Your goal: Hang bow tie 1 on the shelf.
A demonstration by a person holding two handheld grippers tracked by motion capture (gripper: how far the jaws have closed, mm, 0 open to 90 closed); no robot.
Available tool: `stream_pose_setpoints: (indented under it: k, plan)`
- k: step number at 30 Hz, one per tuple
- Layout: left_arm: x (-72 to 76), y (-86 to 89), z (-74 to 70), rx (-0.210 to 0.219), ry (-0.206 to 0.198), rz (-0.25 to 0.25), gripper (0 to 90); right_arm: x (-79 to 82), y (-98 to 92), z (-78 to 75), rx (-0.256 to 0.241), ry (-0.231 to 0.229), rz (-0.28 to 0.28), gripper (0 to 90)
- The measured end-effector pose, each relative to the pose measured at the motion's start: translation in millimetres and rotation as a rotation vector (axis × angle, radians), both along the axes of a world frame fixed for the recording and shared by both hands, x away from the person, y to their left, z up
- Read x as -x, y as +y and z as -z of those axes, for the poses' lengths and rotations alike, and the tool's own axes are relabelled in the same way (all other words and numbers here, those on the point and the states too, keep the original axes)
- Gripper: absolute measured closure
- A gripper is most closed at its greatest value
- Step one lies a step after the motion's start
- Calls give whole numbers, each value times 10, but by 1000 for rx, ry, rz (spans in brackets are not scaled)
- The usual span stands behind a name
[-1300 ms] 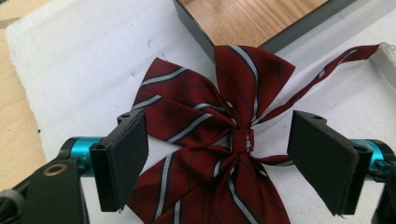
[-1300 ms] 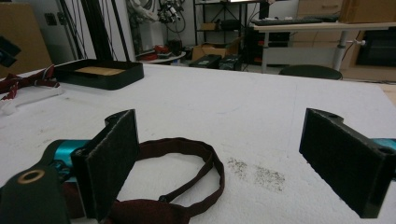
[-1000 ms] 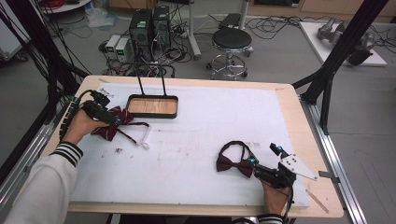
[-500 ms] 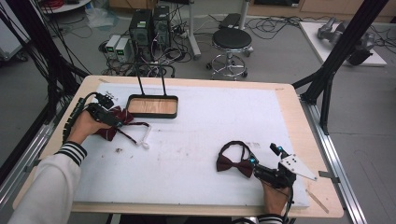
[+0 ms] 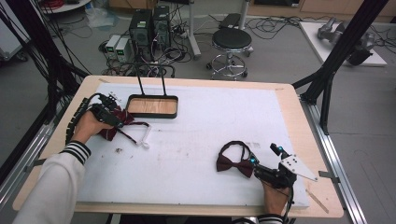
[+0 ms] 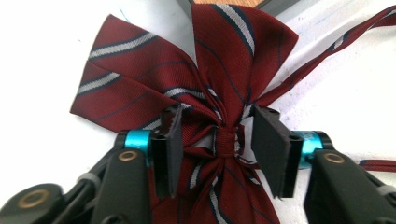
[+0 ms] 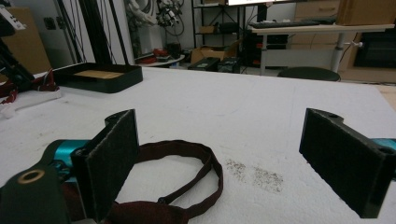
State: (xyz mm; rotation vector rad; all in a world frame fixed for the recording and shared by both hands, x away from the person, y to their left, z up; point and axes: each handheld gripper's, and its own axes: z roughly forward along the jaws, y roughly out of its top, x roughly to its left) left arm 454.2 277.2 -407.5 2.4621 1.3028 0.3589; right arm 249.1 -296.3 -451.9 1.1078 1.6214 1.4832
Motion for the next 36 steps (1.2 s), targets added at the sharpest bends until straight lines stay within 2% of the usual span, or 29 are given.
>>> stream_pose_setpoints:
  k: [5, 8, 12, 16, 23, 27, 33, 36]
  plan:
    - [0, -12, 10, -8, 3, -2, 567, 0, -1, 0, -1, 0, -1, 111]
    - [-3, -16, 30, -15, 19, -1, 597, 0, 0, 0, -3, 1, -2, 111]
    - [-1, -22, 38, -19, 19, -2, 646, -1, -1, 0, -1, 1, -1, 111]
    - [8, -31, 37, -11, 28, -3, 720, -2, 0, 0, -3, 1, -1, 111]
    - [26, -11, 33, 5, 18, -10, 742, -3, -4, 1, 1, 0, -3, 111]
    - [44, -2, 18, 3, 1, -1, 743, 0, 1, 0, -2, 3, 0, 111]
    - [85, 43, -24, 28, -39, 5, 745, -2, 2, -1, -3, 2, 1, 111]
    - [120, 76, -65, 54, -74, 15, 746, -4, 2, 0, 0, 0, -1, 111]
